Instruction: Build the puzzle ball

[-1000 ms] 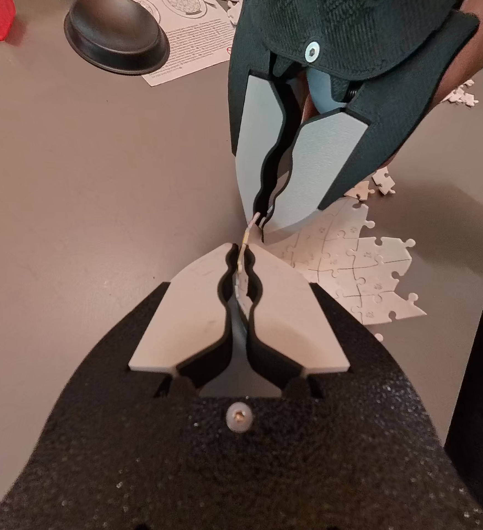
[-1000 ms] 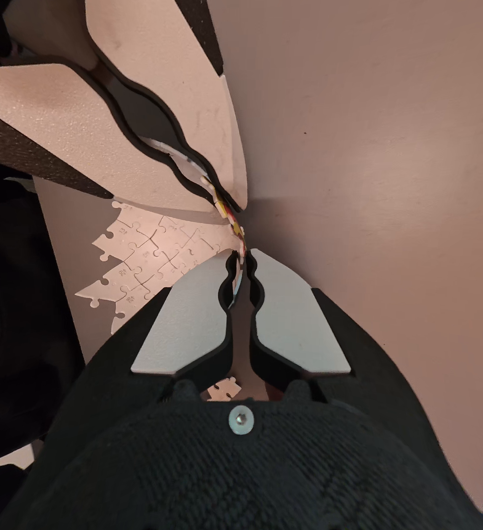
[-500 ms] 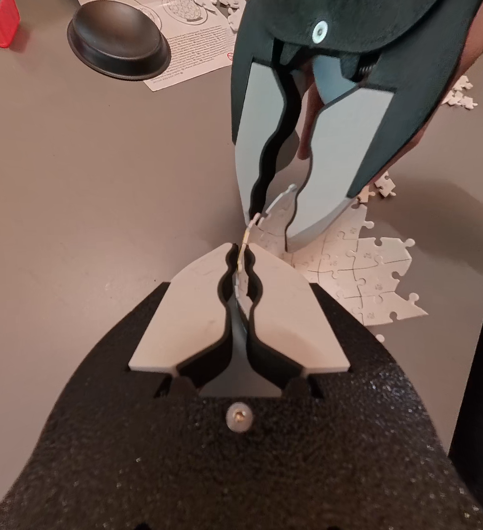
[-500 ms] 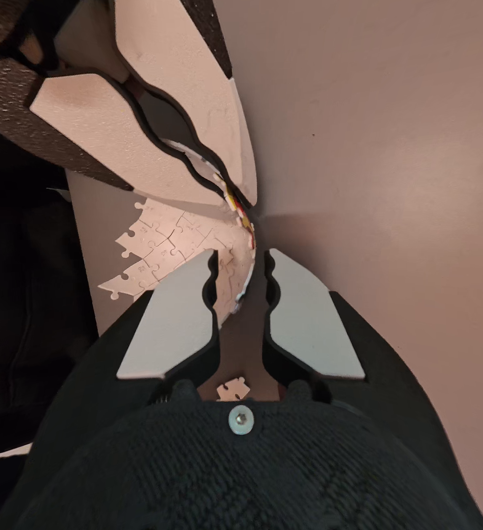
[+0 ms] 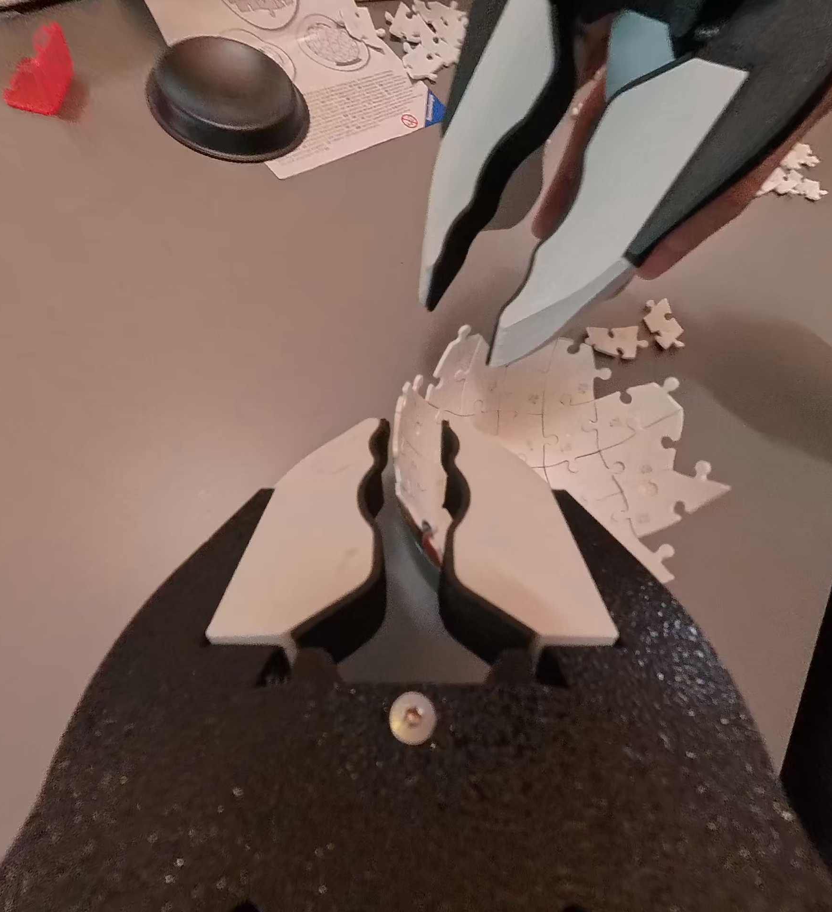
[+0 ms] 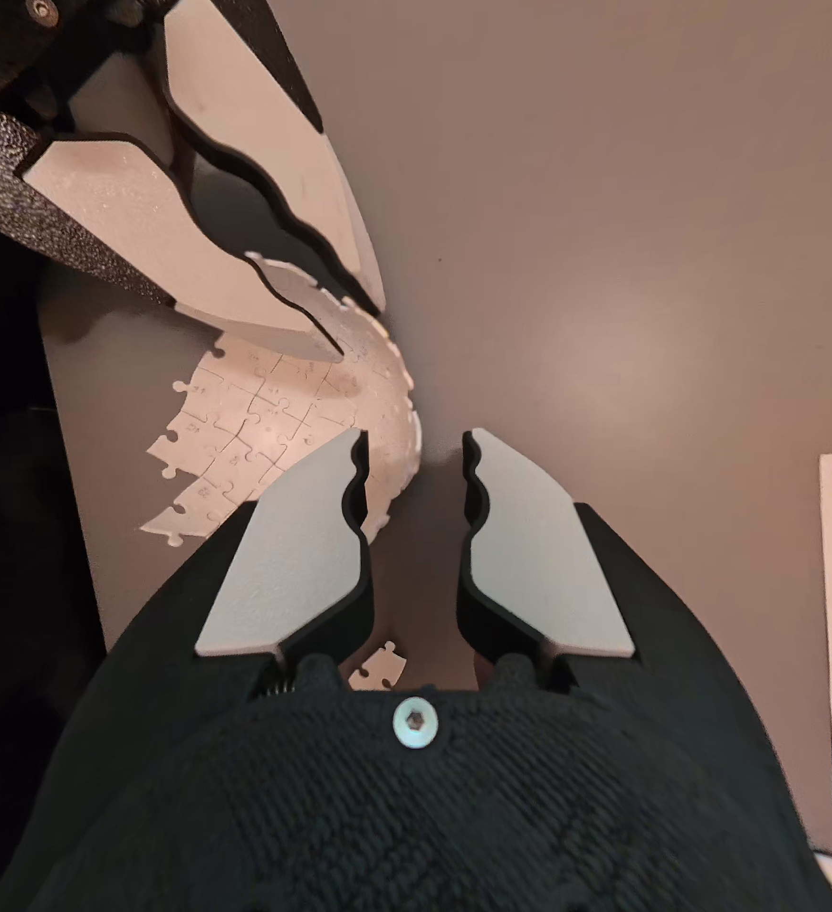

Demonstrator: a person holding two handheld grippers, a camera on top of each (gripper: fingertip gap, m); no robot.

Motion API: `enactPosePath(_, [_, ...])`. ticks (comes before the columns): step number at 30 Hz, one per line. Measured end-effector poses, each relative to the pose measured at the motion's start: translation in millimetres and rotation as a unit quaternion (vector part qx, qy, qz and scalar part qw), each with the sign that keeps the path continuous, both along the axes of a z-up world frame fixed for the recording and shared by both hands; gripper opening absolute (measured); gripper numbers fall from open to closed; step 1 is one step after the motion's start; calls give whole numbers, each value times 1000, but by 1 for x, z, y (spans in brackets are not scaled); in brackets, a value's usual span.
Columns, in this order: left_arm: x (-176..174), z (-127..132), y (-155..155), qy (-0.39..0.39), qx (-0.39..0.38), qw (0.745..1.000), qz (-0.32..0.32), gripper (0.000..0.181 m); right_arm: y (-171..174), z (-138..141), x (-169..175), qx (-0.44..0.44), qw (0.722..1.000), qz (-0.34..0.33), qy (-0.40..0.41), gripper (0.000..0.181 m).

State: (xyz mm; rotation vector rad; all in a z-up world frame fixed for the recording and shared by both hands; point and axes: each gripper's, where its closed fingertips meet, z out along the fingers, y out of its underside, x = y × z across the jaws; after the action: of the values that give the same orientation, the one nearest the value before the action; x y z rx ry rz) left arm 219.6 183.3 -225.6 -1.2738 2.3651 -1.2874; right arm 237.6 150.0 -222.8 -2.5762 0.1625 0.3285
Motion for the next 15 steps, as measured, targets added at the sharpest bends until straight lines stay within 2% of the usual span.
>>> enactPosePath(5, [3,22,16,-44,32,998,36,33,-14,12,-6,58,998,-35,-2,38])
enactPosePath(9, [-10,55,20,-94,93,991,36,33,-34,19,-9,100,993,-62,-13,38])
enactPosePath(12, [-33,71,-2,-117,135,983,-33,27,-51,24,-11,133,988,-77,-26,37])
enactPosePath(15, [-49,55,-28,-96,205,961,-157,23,-72,19,-19,141,987,-78,-29,37])
